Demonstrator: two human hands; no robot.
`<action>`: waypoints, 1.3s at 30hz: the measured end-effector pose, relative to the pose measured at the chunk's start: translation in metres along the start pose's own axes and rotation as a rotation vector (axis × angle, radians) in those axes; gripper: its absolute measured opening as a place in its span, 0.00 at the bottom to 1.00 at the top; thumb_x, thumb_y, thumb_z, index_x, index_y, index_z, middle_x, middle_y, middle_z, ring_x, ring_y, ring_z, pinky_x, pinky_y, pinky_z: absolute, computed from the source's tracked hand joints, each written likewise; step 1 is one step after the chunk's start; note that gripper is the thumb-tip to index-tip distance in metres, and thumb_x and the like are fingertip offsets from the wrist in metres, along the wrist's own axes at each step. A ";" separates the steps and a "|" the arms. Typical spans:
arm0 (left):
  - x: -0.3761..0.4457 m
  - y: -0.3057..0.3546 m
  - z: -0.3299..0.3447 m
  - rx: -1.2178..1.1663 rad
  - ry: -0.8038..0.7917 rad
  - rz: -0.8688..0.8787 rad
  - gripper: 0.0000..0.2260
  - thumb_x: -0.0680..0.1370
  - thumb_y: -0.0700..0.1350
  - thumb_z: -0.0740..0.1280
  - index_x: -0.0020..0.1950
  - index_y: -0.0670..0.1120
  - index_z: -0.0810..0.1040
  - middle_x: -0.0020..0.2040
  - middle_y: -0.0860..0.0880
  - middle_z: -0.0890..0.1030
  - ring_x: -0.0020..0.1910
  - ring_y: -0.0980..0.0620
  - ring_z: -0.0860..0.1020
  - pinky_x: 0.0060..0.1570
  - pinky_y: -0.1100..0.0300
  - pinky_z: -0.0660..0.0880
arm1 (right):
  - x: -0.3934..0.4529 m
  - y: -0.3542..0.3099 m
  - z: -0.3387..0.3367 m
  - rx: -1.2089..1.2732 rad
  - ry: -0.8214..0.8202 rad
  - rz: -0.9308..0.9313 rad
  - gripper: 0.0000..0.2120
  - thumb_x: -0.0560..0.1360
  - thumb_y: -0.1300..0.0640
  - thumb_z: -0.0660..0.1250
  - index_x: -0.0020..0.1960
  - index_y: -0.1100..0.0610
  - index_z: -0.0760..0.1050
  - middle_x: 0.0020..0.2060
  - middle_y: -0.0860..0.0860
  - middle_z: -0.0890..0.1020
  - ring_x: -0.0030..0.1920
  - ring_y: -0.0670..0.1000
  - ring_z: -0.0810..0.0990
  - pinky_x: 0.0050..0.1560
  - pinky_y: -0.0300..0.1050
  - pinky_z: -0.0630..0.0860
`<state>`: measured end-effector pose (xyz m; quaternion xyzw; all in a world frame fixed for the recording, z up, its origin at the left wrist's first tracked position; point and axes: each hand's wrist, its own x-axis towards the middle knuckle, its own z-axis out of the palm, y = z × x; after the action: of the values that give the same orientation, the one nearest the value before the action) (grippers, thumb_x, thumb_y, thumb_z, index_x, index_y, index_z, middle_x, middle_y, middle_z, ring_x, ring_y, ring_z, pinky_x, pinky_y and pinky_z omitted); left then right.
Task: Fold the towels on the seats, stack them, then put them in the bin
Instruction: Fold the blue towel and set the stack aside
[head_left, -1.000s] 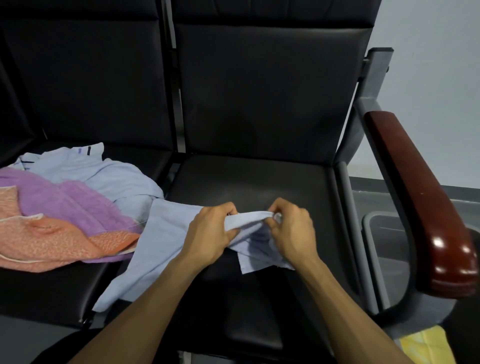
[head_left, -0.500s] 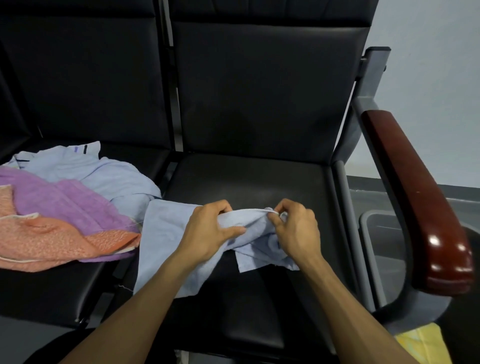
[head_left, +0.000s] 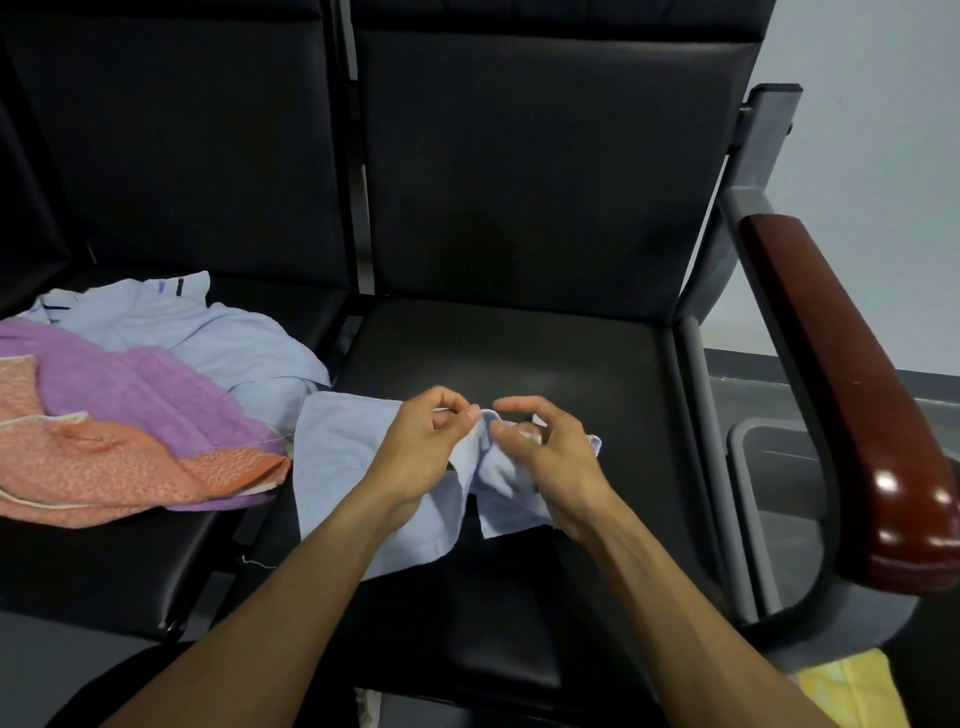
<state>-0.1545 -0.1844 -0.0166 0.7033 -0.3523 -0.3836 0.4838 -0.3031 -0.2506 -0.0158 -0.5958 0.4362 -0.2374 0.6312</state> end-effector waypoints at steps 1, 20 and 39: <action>0.001 -0.001 0.001 -0.046 -0.013 -0.010 0.04 0.81 0.47 0.68 0.49 0.48 0.79 0.44 0.47 0.83 0.47 0.47 0.81 0.47 0.50 0.78 | 0.000 0.000 0.001 0.052 -0.058 -0.001 0.07 0.79 0.58 0.69 0.56 0.53 0.80 0.39 0.57 0.80 0.43 0.51 0.81 0.47 0.42 0.80; -0.004 0.004 -0.003 -0.242 -0.057 -0.046 0.05 0.77 0.35 0.71 0.50 0.42 0.84 0.46 0.44 0.87 0.48 0.46 0.86 0.48 0.58 0.80 | -0.001 -0.007 0.001 -0.229 0.113 -0.161 0.10 0.78 0.53 0.71 0.42 0.57 0.83 0.42 0.51 0.84 0.39 0.43 0.83 0.39 0.31 0.75; -0.011 0.011 0.000 0.049 -0.088 0.124 0.08 0.77 0.46 0.74 0.49 0.44 0.80 0.45 0.46 0.85 0.47 0.46 0.85 0.53 0.43 0.81 | -0.001 0.001 0.008 -0.443 0.110 -0.363 0.07 0.80 0.54 0.66 0.43 0.54 0.73 0.33 0.48 0.79 0.37 0.47 0.77 0.40 0.36 0.72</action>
<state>-0.1609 -0.1778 -0.0044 0.6743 -0.4252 -0.3748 0.4734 -0.2967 -0.2453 -0.0169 -0.7738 0.3971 -0.2773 0.4083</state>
